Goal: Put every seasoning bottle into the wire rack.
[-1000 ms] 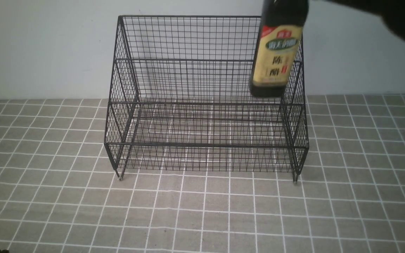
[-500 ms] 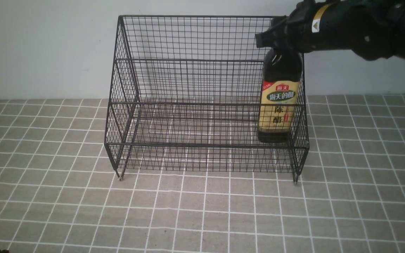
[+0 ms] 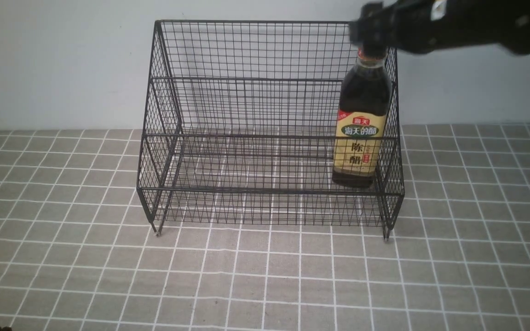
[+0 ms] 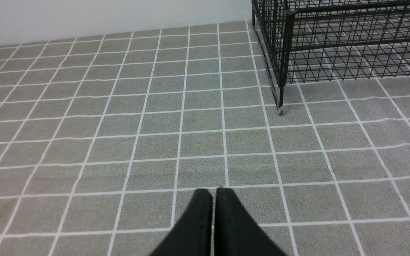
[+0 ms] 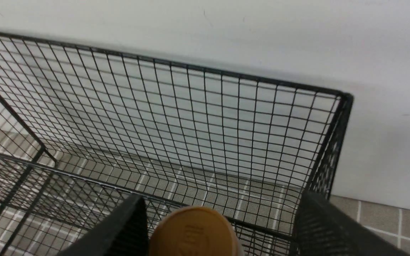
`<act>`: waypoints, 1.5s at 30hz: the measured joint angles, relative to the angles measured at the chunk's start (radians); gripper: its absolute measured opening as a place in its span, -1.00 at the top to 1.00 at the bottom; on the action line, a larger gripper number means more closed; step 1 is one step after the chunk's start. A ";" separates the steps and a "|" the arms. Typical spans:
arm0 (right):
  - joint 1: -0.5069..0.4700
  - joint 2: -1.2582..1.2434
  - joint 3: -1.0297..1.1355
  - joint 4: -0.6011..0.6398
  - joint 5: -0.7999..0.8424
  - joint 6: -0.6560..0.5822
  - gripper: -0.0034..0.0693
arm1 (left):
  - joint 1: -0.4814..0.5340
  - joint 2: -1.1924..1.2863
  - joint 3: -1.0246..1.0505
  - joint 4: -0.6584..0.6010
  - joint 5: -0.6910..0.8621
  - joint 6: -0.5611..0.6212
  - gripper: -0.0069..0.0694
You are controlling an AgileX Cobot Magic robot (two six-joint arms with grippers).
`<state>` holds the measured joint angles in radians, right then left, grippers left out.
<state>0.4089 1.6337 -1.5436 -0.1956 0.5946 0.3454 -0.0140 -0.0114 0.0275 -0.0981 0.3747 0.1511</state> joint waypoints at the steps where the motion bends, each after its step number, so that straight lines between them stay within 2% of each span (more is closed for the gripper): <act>1: 0.002 -0.047 -0.001 0.002 0.041 -0.015 -0.52 | 0.000 0.000 0.000 0.000 0.000 0.000 0.84; 4: 0.013 -0.137 -0.006 0.022 0.166 -0.047 -0.50 | 0.000 0.000 0.000 0.000 0.000 0.000 0.84; 7: 0.021 -0.227 -0.007 0.054 0.315 -0.088 -0.37 | 0.000 0.000 0.000 0.000 0.000 0.000 0.84; 9: 0.021 -0.304 -0.007 0.082 0.484 -0.129 -0.12 | 0.000 0.000 0.000 0.000 0.001 0.000 0.84; 10: 0.021 -0.311 -0.007 0.083 0.497 -0.132 -0.09 | 0.000 0.000 0.000 0.000 0.001 0.000 0.84; 11: 0.021 -0.347 -0.007 0.087 0.561 -0.142 0.07 | 0.000 0.000 0.000 0.000 0.001 0.000 0.84; 12: 0.021 -0.399 -0.007 0.093 0.625 -0.156 0.32 | 0.000 0.000 0.000 0.000 0.001 0.000 0.84; 14: 0.021 -0.480 0.001 0.096 0.657 -0.164 0.68 | 0.000 0.000 0.000 0.000 0.001 0.000 0.84; 17: 0.021 -0.634 0.064 0.109 0.654 -0.164 0.89 | 0.000 0.000 0.000 0.000 0.001 0.000 0.84; 23: 0.021 -0.975 0.347 0.152 0.465 -0.111 0.94 | 0.000 0.000 0.000 0.000 0.001 0.000 0.84; 25: 0.021 -1.105 0.495 0.156 0.342 -0.101 0.94 | 0.000 0.000 0.000 0.000 0.001 0.000 0.84; 26: 0.021 -1.115 0.523 0.157 0.332 -0.100 0.94 | 0.000 0.000 0.000 0.000 0.001 0.000 0.84; 30: 0.021 -1.320 0.784 0.182 0.119 -0.087 0.94 | 0.000 0.000 0.000 0.000 0.001 0.000 0.84; 34: 0.021 -1.418 0.948 0.242 -0.051 -0.084 0.94 | 0.000 0.000 0.000 0.000 0.001 0.000 0.84; 38: 0.021 -1.463 1.058 0.282 -0.099 -0.086 0.94 | 0.000 0.000 0.000 0.000 0.002 0.000 0.84; 45: 0.021 -1.466 1.101 0.285 -0.132 -0.147 0.94 | 0.000 0.000 0.000 0.000 0.002 0.000 0.84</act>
<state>0.4295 0.1678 -0.4430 0.0889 0.4630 0.1987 -0.0140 -0.0114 0.0275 -0.0981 0.3764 0.1511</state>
